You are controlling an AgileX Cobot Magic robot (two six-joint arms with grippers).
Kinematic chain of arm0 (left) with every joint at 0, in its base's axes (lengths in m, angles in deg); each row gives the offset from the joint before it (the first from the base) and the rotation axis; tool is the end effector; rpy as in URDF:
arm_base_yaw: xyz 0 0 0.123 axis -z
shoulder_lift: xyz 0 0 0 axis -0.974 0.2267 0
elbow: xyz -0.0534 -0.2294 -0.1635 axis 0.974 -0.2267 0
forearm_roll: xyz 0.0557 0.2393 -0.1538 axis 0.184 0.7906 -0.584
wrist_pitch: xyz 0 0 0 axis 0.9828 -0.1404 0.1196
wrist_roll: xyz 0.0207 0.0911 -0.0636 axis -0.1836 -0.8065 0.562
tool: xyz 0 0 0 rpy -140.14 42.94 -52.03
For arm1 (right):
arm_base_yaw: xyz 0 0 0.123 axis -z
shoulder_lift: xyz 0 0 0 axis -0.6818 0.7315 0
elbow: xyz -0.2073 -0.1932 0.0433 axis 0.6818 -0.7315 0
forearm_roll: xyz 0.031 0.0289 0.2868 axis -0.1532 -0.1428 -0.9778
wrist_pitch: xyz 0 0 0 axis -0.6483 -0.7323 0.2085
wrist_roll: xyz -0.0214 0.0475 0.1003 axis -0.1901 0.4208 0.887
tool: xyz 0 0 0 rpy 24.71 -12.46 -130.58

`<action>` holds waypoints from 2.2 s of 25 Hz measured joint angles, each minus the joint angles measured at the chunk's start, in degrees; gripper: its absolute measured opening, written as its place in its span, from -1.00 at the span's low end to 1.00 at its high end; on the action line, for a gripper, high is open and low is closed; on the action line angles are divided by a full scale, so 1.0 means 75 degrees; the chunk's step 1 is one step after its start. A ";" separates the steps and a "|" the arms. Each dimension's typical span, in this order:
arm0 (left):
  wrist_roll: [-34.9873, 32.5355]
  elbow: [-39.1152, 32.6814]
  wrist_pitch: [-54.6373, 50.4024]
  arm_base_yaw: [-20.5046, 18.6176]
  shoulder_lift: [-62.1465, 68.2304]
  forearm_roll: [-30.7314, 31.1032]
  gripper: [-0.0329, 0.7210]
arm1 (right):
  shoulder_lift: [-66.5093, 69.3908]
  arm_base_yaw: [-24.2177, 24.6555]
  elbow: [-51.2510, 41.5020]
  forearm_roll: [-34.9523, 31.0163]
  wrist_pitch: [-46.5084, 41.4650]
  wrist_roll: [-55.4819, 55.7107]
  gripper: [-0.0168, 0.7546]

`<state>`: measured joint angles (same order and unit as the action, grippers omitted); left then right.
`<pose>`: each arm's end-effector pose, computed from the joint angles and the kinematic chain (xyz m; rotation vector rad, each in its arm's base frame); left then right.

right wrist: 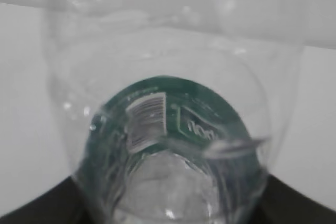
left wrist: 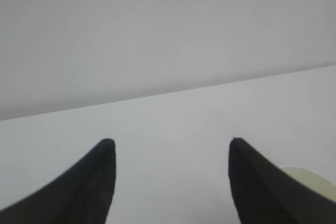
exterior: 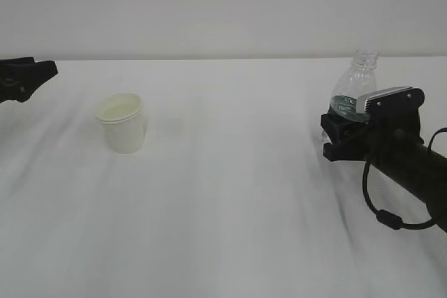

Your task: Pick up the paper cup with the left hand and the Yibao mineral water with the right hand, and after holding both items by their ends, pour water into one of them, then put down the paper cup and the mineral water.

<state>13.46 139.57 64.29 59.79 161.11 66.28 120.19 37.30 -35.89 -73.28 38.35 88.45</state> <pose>0.4206 0.0382 0.1114 0.3118 1.6591 -0.6086 0.3615 0.0561 0.0394 -0.3023 1.7923 0.1646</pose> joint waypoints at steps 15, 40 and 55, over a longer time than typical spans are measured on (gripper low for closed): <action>0.0000 0.0000 0.0000 0.0000 0.0000 0.0000 0.35 | 0.0512 0.0000 0.0115 -0.0108 0.0070 -0.0003 0.10; 0.0000 0.0000 0.0000 0.0000 0.0000 -0.0259 0.34 | -0.0282 0.0000 -0.0906 -0.0201 0.0145 -0.0410 0.53; 0.0598 0.0000 0.0000 0.0000 0.0000 -0.1078 0.28 | -0.1527 0.0000 -0.1900 -0.0698 0.0157 -0.0507 0.53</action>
<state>17.95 139.57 64.29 59.79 161.11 58.20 108.73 37.30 -50.14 -78.52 39.53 84.65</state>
